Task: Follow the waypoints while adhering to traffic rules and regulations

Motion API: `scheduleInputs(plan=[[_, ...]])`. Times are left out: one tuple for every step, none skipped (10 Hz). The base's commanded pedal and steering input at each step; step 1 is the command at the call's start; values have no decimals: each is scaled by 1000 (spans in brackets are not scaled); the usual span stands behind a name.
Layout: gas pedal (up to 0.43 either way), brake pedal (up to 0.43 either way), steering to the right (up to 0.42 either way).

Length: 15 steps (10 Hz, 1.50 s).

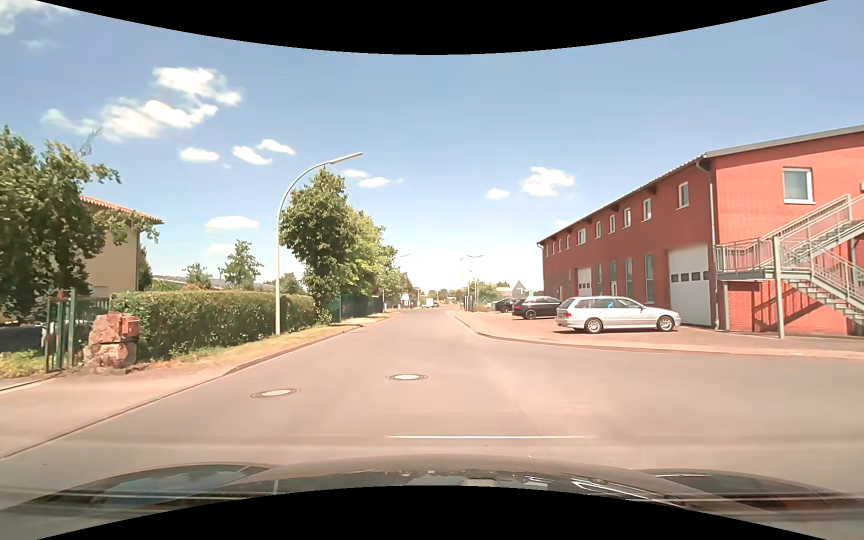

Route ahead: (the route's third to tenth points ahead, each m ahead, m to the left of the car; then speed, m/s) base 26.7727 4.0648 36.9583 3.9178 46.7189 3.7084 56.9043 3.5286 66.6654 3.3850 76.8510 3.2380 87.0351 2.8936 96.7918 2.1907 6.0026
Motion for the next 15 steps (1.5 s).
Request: scheduleInputs(plan=[[157, 0, -23], [157, 0, -23], [157, 0, -24], [169, 0, -23], [169, 0, -17], [177, 0, -12], [177, 0, -12], [177, 0, -12], [189, 0, -12], [189, 0, -12], [197, 0, -12], [197, 0, -12], [197, 0, -12], [197, 0, -12], [197, 0, -11]])
